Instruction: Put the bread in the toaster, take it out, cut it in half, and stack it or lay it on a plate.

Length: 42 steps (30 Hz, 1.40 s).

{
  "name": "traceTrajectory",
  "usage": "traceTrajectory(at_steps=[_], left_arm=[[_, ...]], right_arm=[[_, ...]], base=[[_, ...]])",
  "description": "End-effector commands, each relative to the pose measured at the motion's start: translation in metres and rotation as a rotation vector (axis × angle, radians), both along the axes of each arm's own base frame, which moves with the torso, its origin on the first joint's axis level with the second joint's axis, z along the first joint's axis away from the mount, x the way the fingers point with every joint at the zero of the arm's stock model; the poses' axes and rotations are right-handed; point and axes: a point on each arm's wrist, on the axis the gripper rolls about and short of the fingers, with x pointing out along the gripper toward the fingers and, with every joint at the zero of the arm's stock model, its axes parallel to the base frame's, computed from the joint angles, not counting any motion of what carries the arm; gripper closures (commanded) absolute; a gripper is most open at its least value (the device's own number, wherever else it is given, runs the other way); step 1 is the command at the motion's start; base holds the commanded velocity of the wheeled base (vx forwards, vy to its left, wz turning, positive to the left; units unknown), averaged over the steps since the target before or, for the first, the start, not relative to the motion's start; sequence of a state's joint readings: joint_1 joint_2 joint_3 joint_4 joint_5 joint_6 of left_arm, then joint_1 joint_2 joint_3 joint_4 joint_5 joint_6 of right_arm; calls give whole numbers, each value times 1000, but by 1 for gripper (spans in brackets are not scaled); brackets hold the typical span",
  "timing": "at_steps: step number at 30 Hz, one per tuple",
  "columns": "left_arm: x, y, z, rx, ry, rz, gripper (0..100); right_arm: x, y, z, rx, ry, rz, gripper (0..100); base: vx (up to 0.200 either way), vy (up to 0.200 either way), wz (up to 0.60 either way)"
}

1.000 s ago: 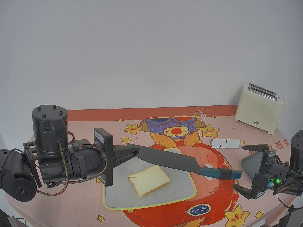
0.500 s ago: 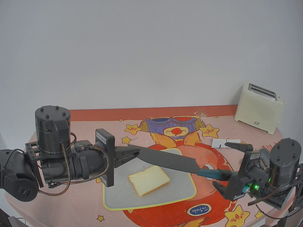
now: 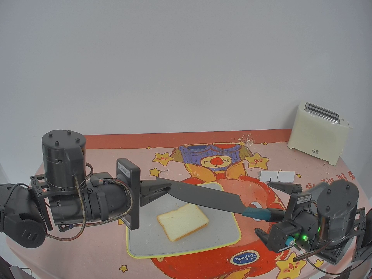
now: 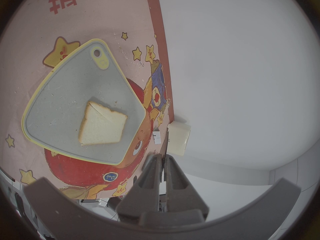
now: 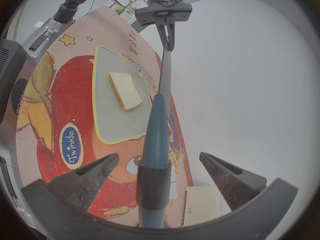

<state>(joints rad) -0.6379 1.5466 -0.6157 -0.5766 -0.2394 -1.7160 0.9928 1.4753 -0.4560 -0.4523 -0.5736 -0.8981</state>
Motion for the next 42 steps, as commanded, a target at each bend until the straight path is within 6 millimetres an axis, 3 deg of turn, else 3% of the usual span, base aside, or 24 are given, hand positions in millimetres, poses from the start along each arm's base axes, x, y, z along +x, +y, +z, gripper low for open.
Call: traceTrajectory(at_steps=[1, 2, 22, 23, 30, 35, 42], left_arm=[[0, 0, 0, -1, -1, 0, 100], [0, 0, 0, -1, -1, 0, 100], [-4, 3, -4, 8, 9, 1, 100], [-3, 3, -4, 8, 5, 3, 0], [-13, 13, -1, -28, -52, 9, 0], [-32, 25, 10, -67, -102, -6, 0], [-37, 29, 9, -67, -107, -29, 0]], right_arm=[[0, 1, 0, -2, 1, 0, 0], [0, 1, 0, -2, 1, 0, 100], [2, 3, 3, 9, -7, 0, 100], [2, 3, 3, 10, -6, -1, 100], [5, 5, 9, 66, -2, -22, 100], [7, 7, 15, 131, 85, -76, 100], [7, 9, 31, 163, 201, -34, 100]], base=[[0, 0, 0], [0, 0, 0], [0, 0, 0], [0, 0, 0], [0, 0, 0], [0, 0, 0], [0, 0, 0]])
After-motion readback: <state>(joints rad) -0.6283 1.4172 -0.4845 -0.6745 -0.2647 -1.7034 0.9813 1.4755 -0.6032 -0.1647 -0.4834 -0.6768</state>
